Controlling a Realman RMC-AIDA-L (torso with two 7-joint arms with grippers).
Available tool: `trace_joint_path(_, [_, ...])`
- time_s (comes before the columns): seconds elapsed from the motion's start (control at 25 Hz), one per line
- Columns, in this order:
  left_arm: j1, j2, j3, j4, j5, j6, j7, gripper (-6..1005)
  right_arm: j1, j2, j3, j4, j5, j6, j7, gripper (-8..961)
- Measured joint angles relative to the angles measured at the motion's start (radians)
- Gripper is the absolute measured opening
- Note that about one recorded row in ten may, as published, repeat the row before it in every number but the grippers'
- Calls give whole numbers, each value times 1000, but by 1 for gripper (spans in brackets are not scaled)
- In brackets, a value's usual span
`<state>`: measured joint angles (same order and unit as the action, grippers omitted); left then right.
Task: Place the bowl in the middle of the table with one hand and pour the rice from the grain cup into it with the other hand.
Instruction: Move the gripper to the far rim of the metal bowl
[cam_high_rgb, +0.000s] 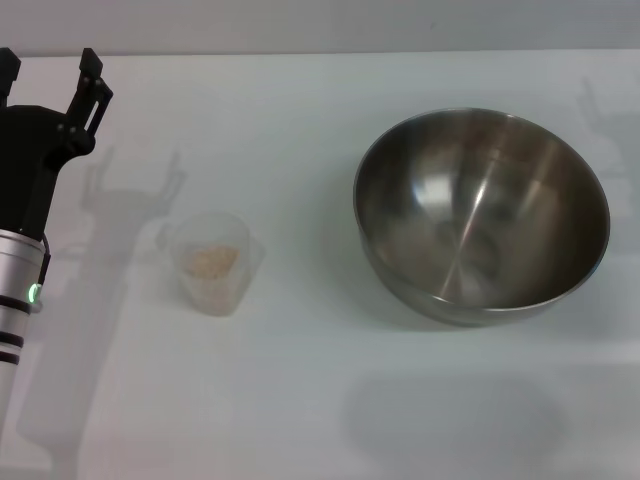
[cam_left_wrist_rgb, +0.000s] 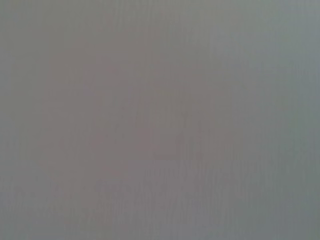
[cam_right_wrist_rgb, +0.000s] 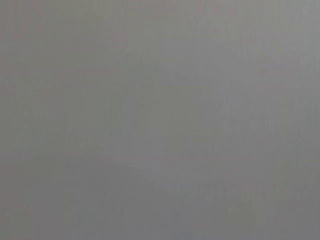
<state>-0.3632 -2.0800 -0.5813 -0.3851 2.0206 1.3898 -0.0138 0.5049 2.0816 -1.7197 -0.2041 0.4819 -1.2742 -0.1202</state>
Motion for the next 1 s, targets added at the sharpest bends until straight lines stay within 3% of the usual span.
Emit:
trace_joint_path(0.76, [-5,0,-2,2,-1,-6,0,869,5,-2,-1,-3,0,-90,-330,757])
trace_joint_path(1.0, [-8,0,-6,1,-2,-8,0,869,-2,1,1,-79,5,-69,-434,757])
